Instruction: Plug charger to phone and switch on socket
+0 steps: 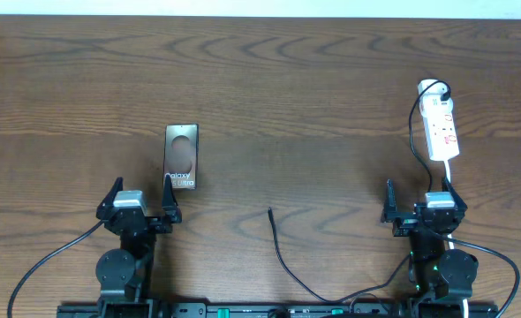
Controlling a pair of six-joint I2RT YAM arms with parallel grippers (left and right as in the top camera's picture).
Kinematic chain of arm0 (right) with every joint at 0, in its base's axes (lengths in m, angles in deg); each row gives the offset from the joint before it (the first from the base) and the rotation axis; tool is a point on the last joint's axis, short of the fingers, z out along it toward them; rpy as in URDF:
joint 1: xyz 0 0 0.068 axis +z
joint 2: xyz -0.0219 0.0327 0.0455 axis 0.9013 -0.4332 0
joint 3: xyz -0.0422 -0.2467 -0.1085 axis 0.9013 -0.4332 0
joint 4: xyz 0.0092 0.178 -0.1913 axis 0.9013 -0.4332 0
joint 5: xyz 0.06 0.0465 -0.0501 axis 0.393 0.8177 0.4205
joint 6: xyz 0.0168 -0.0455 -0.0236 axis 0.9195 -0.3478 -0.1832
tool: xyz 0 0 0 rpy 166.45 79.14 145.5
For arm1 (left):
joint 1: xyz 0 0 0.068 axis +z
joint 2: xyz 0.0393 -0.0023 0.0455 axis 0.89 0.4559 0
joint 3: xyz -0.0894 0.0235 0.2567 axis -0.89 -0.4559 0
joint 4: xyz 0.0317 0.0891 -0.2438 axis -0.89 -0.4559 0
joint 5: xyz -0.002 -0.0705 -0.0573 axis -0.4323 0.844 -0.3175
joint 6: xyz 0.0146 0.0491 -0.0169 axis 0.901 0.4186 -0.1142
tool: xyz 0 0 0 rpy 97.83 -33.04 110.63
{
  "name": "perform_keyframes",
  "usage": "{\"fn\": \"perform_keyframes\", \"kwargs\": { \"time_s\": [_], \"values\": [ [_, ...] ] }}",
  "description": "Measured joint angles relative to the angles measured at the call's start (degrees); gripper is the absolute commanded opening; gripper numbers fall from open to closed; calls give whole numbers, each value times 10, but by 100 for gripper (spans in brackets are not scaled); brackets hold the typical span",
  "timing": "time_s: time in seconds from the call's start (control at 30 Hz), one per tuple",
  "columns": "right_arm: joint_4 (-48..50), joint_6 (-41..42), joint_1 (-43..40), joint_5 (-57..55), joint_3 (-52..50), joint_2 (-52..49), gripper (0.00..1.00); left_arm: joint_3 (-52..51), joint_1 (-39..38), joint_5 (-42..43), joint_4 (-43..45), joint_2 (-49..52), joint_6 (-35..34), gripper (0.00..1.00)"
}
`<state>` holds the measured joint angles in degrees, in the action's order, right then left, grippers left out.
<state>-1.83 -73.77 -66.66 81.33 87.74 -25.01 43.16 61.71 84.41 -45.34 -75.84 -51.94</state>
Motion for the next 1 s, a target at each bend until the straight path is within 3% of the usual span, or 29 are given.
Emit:
{"fn": "perform_keyframes", "kwargs": {
  "time_s": [0.23,0.5,0.6,0.83,1.0],
  "values": [
    [0,0,0,0,0,0,99,36,0,17,-3,51,-2,91],
    [0,0,0,0,0,-1,99,259,0,31,-43,276,-2,91],
    [0,0,0,-1,0,-2,99,355,0,32,-91,377,-2,91],
    [0,0,0,-1,0,-3,99,658,0,33,-343,684,-15,91],
    [0,0,0,-2,0,-3,99,768,0,46,-422,849,-19,91]
  ]
}}
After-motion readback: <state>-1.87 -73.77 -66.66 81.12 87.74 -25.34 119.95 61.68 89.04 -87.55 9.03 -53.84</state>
